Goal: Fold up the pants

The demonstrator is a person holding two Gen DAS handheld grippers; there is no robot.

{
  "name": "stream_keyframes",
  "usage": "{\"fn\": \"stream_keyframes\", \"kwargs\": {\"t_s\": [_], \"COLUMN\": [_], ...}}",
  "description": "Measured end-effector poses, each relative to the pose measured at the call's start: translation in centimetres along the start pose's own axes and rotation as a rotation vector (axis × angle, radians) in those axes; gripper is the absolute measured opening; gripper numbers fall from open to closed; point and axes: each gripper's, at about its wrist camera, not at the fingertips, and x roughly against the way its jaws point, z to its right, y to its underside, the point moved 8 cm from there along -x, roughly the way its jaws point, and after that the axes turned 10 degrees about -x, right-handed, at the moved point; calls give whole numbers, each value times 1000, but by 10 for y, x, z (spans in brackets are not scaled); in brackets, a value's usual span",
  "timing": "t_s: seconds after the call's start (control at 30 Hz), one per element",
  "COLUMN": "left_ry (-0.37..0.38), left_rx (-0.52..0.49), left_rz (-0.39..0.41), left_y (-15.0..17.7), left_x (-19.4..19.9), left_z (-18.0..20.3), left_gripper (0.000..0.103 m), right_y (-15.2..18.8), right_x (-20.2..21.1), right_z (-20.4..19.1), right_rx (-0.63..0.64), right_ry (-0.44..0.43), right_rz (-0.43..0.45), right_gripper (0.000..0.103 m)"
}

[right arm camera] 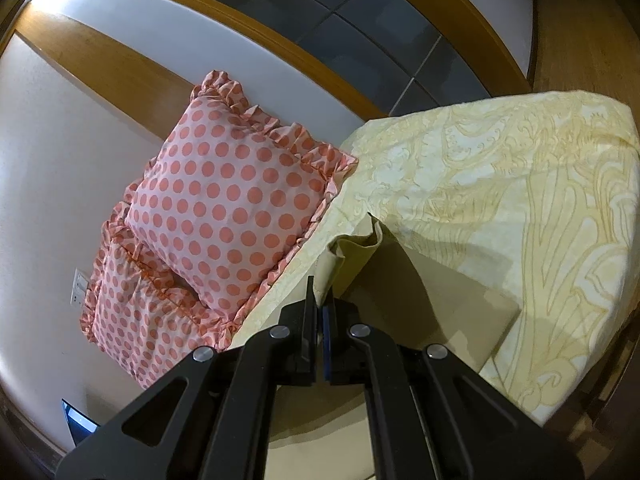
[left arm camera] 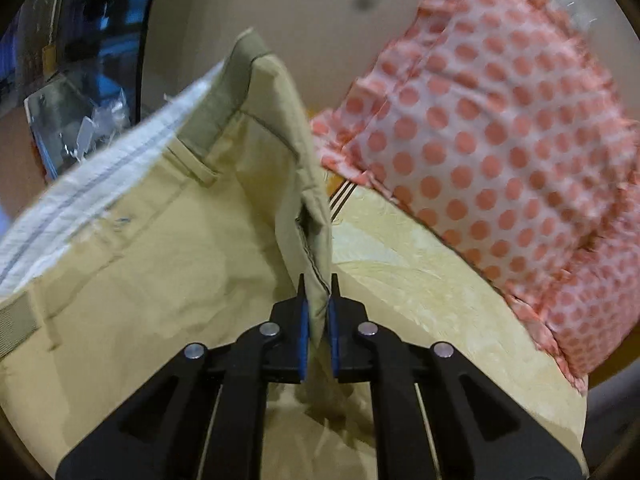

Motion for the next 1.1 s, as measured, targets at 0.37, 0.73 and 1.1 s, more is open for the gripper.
{"fn": "stream_keyframes", "kwargs": {"t_s": [0.37, 0.73, 1.1], "left_ry": [64, 78, 1], "left_rx": [6, 33, -34], "left_rz": [2, 4, 141], "left_y": [140, 179, 177], "left_x": [126, 130, 172], "left_z": [-63, -79, -81], "left_gripper": [8, 9, 39], "right_y": [-5, 5, -10], "right_x": [11, 17, 38], "right_z": [37, 72, 84], "right_rx": [3, -5, 25], "right_ry": [89, 207, 295], "right_rz": [-3, -31, 75], "right_gripper": [2, 2, 60]}}
